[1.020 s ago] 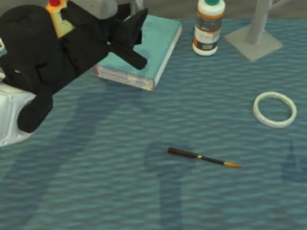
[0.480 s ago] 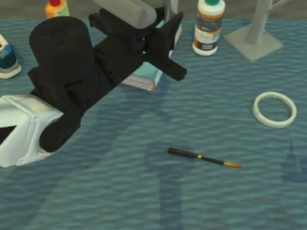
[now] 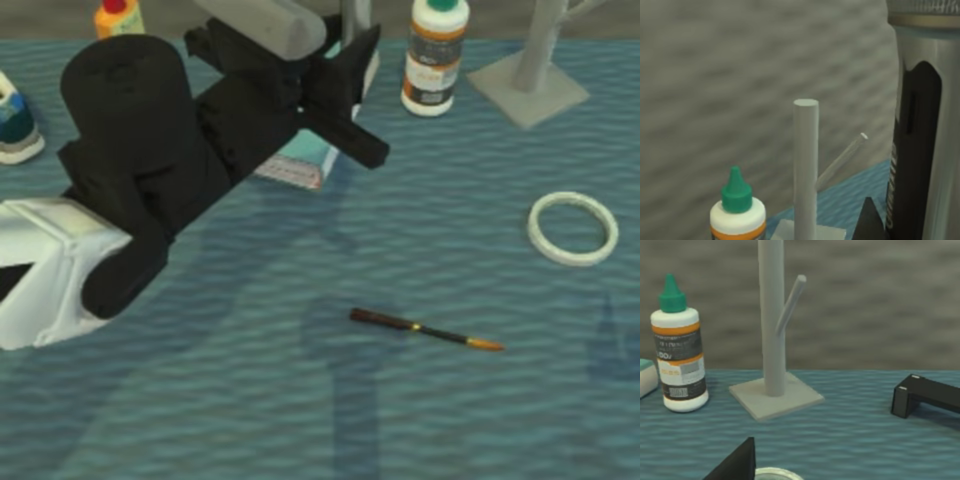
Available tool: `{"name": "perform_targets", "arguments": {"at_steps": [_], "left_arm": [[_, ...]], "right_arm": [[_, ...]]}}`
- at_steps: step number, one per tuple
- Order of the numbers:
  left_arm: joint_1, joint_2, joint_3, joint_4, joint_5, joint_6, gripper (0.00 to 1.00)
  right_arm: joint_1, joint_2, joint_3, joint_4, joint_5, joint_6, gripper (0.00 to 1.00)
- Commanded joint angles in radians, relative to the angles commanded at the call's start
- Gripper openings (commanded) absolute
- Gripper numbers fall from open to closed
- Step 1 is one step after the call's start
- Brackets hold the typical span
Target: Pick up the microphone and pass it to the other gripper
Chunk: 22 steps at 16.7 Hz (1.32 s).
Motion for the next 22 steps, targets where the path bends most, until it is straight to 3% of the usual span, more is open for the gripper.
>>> {"name": "perform_targets", "arguments": {"at_steps": [2, 5, 8, 17, 20, 22], "left_arm": [[0.000, 0.000, 0.000, 0.000, 0.000, 0.000, 0.00], [0.000, 0.000, 0.000, 0.000, 0.000, 0.000, 0.00], [0.000, 0.000, 0.000, 0.000, 0.000, 0.000, 0.00], [0.000, 0.000, 0.000, 0.000, 0.000, 0.000, 0.00], [0.000, 0.000, 0.000, 0.000, 0.000, 0.000, 0.00], [0.000, 0.000, 0.000, 0.000, 0.000, 0.000, 0.00]], "right_arm": [[0.006, 0.013, 0.012, 0.006, -0.009, 0.000, 1.00], [0.042, 0.110, 0.095, 0.043, -0.068, 0.000, 1.00], [0.102, 0.302, 0.231, 0.103, -0.165, 0.000, 1.00], [0.311, 1.042, 0.683, 0.298, -0.503, 0.005, 1.00], [0.360, 1.190, 0.792, 0.348, -0.581, 0.004, 1.00], [0.379, 1.249, 0.837, 0.370, -0.612, 0.003, 1.00]]}}
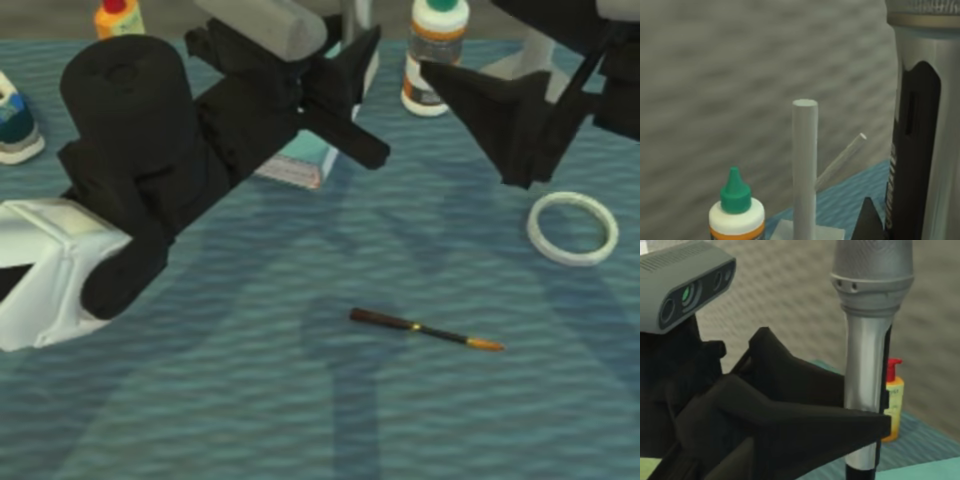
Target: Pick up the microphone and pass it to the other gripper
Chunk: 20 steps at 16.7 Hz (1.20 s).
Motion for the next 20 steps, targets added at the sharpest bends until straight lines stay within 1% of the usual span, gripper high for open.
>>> {"name": "perform_targets", "arguments": {"at_steps": [2, 5, 8, 10, 14, 16, 18, 20], "left_arm": [[0.000, 0.000, 0.000, 0.000, 0.000, 0.000, 0.00], [0.000, 0.000, 0.000, 0.000, 0.000, 0.000, 0.00], [0.000, 0.000, 0.000, 0.000, 0.000, 0.000, 0.00], [0.000, 0.000, 0.000, 0.000, 0.000, 0.000, 0.00], [0.000, 0.000, 0.000, 0.000, 0.000, 0.000, 0.00], [0.000, 0.000, 0.000, 0.000, 0.000, 0.000, 0.00], [0.000, 0.000, 0.000, 0.000, 0.000, 0.000, 0.00], [0.000, 0.000, 0.000, 0.000, 0.000, 0.000, 0.00]], "right_arm": [[0.006, 0.017, 0.014, 0.007, -0.010, -0.001, 1.00], [0.006, 0.017, 0.014, 0.007, -0.010, -0.001, 1.00], [0.012, 0.030, 0.026, 0.009, 0.000, 0.000, 1.00], [0.042, 0.089, 0.077, 0.022, 0.028, 0.002, 1.00], [0.123, 0.271, 0.216, 0.056, 0.112, 0.005, 1.00], [0.157, 0.337, 0.270, 0.068, 0.147, 0.007, 1.00], [0.172, 0.360, 0.292, 0.073, 0.162, 0.008, 1.00], [0.172, 0.360, 0.292, 0.073, 0.162, 0.008, 1.00]]}}
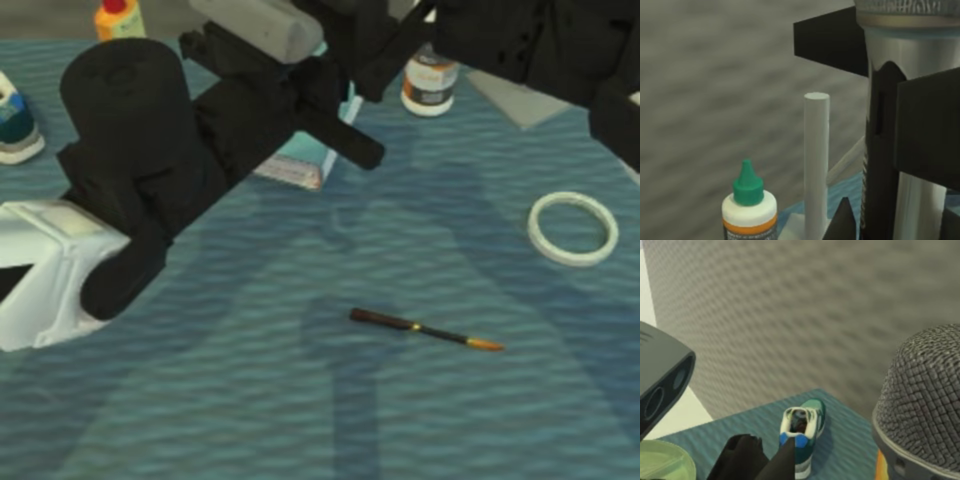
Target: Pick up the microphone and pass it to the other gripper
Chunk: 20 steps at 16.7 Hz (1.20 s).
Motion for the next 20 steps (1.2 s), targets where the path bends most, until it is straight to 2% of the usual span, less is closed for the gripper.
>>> {"name": "perform_targets", "arguments": {"at_steps": [1, 14, 20], "left_arm": [[0.000, 0.000, 0.000, 0.000, 0.000, 0.000, 0.00], [0.000, 0.000, 0.000, 0.000, 0.000, 0.000, 0.00], [0.000, 0.000, 0.000, 0.000, 0.000, 0.000, 0.00]], "right_arm": [[0.000, 0.000, 0.000, 0.000, 0.000, 0.000, 1.00], [0.000, 0.000, 0.000, 0.000, 0.000, 0.000, 0.02], [0.000, 0.000, 0.000, 0.000, 0.000, 0.000, 0.00]]}}
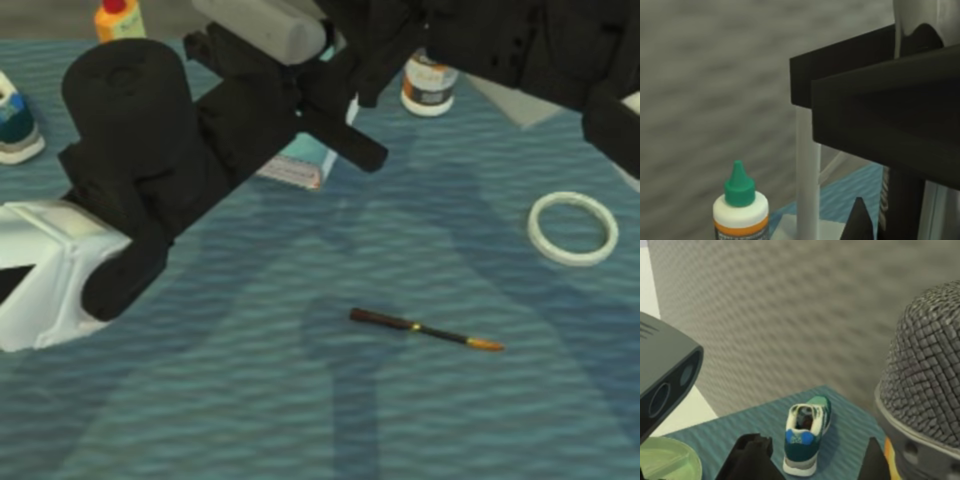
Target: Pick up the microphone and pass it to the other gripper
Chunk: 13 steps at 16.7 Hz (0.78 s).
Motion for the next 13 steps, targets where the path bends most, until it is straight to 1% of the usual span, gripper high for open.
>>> {"name": "perform_targets", "arguments": {"at_steps": [3, 13], "left_arm": [[0.000, 0.000, 0.000, 0.000, 0.000, 0.000, 0.00], [0.000, 0.000, 0.000, 0.000, 0.000, 0.000, 0.75]], "right_arm": [[0.000, 0.000, 0.000, 0.000, 0.000, 0.000, 0.00], [0.000, 0.000, 0.000, 0.000, 0.000, 0.000, 0.00]]}}
